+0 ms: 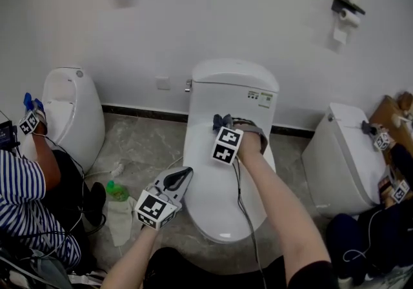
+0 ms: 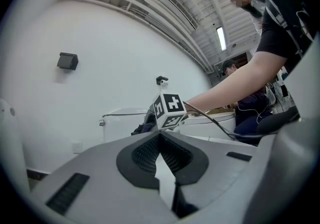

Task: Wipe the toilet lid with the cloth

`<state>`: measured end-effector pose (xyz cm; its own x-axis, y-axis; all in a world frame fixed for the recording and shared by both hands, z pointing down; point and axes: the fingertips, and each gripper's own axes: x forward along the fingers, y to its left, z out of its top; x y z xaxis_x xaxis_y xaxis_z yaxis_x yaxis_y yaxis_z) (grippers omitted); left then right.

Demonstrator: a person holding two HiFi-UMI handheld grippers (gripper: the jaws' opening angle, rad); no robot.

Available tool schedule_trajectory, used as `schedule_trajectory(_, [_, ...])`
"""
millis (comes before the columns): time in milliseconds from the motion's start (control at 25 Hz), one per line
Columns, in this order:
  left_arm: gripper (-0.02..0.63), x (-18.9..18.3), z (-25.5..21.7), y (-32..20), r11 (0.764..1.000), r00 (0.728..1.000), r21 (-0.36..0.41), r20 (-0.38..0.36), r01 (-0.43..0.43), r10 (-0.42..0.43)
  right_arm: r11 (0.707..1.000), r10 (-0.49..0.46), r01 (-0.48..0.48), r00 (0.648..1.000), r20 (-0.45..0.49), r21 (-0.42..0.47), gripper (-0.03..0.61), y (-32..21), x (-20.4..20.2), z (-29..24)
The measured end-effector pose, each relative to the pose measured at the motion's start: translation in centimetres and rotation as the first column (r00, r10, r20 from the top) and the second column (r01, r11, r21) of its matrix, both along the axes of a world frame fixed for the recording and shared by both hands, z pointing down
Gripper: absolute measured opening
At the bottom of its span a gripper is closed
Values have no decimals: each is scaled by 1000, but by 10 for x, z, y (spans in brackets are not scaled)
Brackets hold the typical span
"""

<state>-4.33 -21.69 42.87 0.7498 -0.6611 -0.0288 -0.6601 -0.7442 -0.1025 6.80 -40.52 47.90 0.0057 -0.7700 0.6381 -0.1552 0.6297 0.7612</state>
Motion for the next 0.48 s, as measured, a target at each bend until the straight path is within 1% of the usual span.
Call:
schedule_trajectory(120, [15, -9, 1, 0, 1000, 1000, 1, 8, 8, -8, 999, 10, -11, 1000, -15, -43, 81, -5, -1, 14])
schedule_trajectory(240, [15, -14, 2, -3, 1000, 1000, -2, 3, 16, -16, 997, -1, -2, 1000, -31, -76, 81, 0, -4, 24])
schedule_trajectory(480, [15, -14, 3, -6, 1000, 1000, -5, -4, 13, -13, 994, -29, 24, 999, -41, -103, 81, 24, -10, 34])
